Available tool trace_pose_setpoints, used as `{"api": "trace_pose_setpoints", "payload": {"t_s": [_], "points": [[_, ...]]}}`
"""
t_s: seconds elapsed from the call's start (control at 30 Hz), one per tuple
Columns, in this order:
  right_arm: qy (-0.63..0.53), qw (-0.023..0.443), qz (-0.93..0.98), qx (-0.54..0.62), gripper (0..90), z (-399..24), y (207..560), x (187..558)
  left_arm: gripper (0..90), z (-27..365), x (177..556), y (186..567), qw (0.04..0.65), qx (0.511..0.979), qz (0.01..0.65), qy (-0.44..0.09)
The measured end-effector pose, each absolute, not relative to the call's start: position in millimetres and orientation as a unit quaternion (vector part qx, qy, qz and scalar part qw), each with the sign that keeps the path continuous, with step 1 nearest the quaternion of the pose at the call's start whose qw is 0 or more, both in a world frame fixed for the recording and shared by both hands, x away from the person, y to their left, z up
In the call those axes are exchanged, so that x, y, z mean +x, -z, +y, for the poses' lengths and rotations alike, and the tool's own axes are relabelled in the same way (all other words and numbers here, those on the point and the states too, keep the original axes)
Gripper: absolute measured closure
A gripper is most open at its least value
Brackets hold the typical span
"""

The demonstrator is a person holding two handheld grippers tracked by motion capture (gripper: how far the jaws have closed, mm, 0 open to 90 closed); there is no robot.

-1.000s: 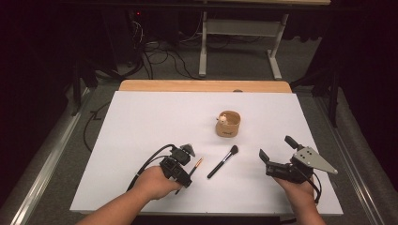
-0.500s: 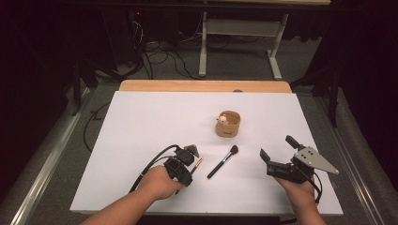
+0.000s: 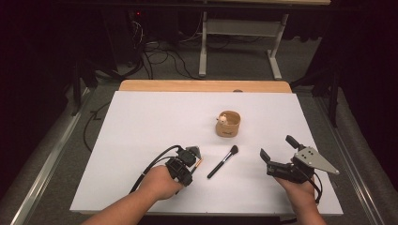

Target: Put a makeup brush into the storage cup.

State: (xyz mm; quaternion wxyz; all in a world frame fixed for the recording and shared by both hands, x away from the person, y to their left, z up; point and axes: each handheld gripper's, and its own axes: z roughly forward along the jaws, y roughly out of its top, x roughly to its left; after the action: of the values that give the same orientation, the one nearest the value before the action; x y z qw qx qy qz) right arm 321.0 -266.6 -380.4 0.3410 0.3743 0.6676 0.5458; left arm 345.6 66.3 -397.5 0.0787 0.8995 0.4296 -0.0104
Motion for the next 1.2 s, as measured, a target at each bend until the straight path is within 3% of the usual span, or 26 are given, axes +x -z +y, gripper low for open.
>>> {"api": "trace_pose_setpoints", "payload": {"t_s": [1.2], "points": [[-0.547,0.344,0.665,0.374,1.4,-265.8,379.1,319.7,82.0,70.6,349.0,398.9,0.082,0.897,0.435,0.012]]}}
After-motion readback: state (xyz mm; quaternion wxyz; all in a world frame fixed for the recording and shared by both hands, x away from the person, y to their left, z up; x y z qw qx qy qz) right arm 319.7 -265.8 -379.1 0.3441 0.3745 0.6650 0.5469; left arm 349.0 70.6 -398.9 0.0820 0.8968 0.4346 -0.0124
